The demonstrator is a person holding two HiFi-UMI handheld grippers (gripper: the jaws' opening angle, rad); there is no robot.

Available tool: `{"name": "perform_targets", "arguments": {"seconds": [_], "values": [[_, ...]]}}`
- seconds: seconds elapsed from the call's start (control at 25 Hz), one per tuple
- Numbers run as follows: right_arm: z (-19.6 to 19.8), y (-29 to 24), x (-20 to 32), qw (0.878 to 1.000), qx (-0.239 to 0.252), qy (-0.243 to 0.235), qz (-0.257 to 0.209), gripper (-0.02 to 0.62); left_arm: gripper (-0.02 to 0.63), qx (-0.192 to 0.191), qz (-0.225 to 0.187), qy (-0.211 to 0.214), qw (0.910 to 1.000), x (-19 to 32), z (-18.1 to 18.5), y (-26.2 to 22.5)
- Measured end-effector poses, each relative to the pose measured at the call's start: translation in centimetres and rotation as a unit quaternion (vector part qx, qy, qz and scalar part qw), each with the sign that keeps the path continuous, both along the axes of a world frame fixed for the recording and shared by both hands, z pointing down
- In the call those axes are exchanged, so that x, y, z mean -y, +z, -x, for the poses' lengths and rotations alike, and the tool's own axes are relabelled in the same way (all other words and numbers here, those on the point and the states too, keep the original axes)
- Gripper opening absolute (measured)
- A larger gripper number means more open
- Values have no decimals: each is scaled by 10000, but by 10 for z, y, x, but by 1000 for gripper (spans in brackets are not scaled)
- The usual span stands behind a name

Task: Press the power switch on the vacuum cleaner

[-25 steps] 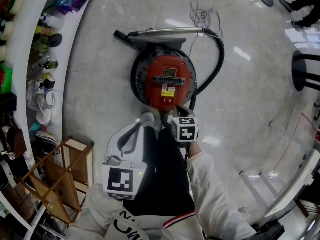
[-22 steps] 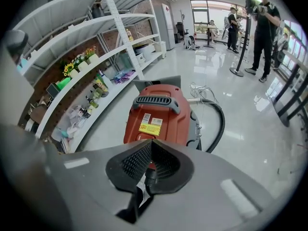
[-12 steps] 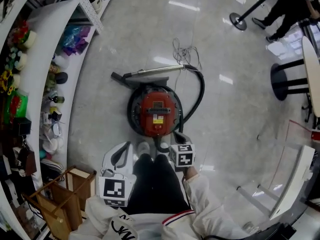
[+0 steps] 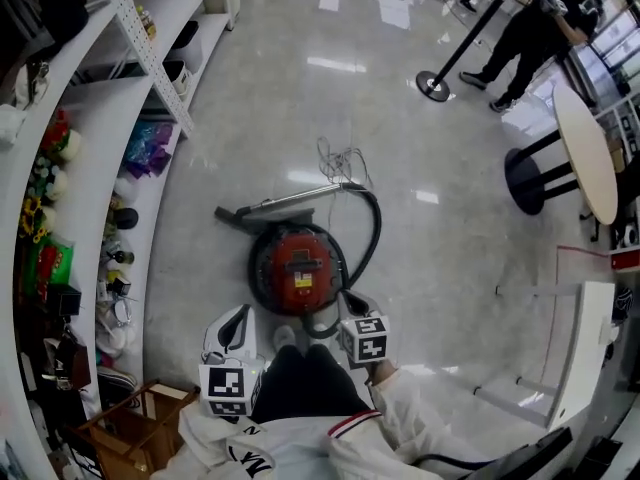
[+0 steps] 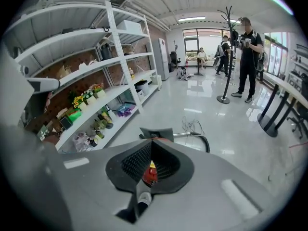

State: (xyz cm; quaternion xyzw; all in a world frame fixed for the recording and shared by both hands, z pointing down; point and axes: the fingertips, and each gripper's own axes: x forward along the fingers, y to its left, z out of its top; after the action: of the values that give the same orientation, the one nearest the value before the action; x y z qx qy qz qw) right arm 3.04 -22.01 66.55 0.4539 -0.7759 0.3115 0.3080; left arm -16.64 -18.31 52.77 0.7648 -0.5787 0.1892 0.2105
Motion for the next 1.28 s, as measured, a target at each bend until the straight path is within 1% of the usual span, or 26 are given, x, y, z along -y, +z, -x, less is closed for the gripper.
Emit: {"name": "perform_targets", "arguments": {"seconds": [0.2, 0.32, 0.72, 0.92, 1.04, 1.16, 1.28], "values": [[-4, -46, 15, 9989, 23, 171, -440, 2, 0, -44, -235, 10, 9997, 7, 1, -14], [-8, -67, 12, 9984, 136, 215, -508, 2, 0, -59, -315, 25, 9995, 5, -2, -22], [-1, -151, 15, 9917, 455, 262, -1172, 0, 0, 33, -750, 141, 9971, 25, 0, -53], [3, -178, 21, 9871, 640, 313, -1437, 2, 0, 48, -916, 167, 9956, 37, -3, -64], [11, -190, 35, 9840, 730, 326, -1593, 1, 0, -32, -1035, 131, 9945, 51, -4, -75], [17, -208, 40, 9811, 802, 337, -1728, 1, 0, -32, -1169, 265, 9928, 54, -13, -86], [13, -225, 38, 9780, 837, 420, -1865, 1, 0, -20, -1246, 387, 9915, 54, -20, -94]]}}
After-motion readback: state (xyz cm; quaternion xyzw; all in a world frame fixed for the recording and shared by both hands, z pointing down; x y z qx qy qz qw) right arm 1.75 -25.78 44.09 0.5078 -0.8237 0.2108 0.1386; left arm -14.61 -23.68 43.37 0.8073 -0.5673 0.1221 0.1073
